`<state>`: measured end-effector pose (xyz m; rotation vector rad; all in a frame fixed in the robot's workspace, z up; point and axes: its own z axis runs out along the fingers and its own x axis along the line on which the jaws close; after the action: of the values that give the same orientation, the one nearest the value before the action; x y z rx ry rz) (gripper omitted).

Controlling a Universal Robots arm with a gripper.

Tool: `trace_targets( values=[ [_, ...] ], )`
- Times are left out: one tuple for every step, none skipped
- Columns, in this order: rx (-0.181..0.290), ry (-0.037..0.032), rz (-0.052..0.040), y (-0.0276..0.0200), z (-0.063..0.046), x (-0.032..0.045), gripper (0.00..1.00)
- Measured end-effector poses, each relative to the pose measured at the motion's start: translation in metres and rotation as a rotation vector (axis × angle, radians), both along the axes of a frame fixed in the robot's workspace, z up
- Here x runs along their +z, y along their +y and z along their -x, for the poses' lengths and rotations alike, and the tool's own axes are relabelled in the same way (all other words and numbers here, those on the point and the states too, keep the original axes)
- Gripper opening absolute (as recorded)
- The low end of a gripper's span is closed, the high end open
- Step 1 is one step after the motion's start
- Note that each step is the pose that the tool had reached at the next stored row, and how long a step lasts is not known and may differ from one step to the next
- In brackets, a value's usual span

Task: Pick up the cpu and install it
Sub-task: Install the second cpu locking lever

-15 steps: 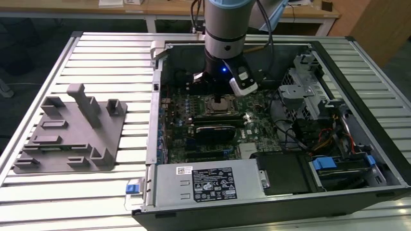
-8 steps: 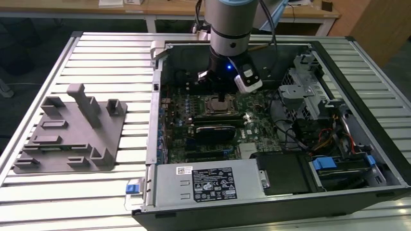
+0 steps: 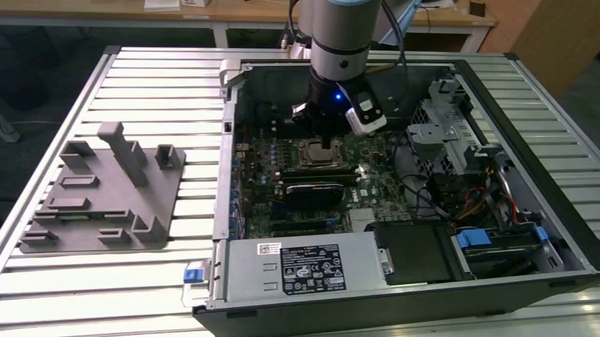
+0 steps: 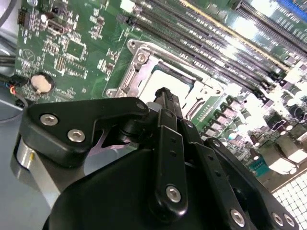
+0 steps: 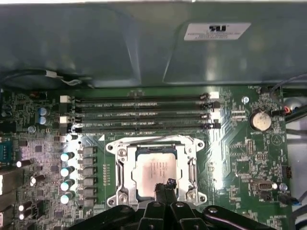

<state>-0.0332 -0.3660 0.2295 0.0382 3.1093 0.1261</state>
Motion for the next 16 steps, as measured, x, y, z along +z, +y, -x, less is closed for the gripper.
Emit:
trace_targets(
  values=[
    [-0.001,-0.0001,0.0039,0.0000,0.0000,0.0000,0.11],
    [-0.001,0.0000,0.0040,0.0000,-0.0001,0.0000,0.11],
    [-0.001,0.0000,0.0040,-0.0001,0.0000,0.0000,0.11],
    [-0.001,-0.0001,0.0037,0.0000,0.0000,0.0000,0.11],
    [-0.001,0.0000,0.0034,0.0000,0.0000,0.0000,0.11],
    [-0.001,0.0000,0.0033,0.0002,0.0000,-0.0001,0.11],
    [-0.001,0.0000,0.0033,0.0006,0.0000,0.0000,0.11],
    [-0.001,0.0000,0.0033,0.0010,0.0000,-0.0001,0.11],
    [-0.001,0.0000,0.0033,0.0013,0.0000,-0.0001,0.11],
    [-0.001,-0.0001,0.0032,0.0016,0.0000,-0.0001,0.11],
    [-0.001,0.0000,0.0033,0.0017,0.0000,-0.0001,0.11],
    [-0.001,-0.0001,0.0032,0.0017,0.0000,-0.0001,0.11],
    [-0.001,-0.0001,0.0031,0.0018,0.0000,-0.0001,0.11],
    [-0.001,-0.0001,0.0032,0.0019,0.0000,-0.0001,0.11],
    [-0.001,0.0001,0.0034,0.0020,0.0000,0.0002,0.11],
    [-0.001,0.0000,0.0035,0.0021,0.0000,0.0007,0.11]
  ],
)
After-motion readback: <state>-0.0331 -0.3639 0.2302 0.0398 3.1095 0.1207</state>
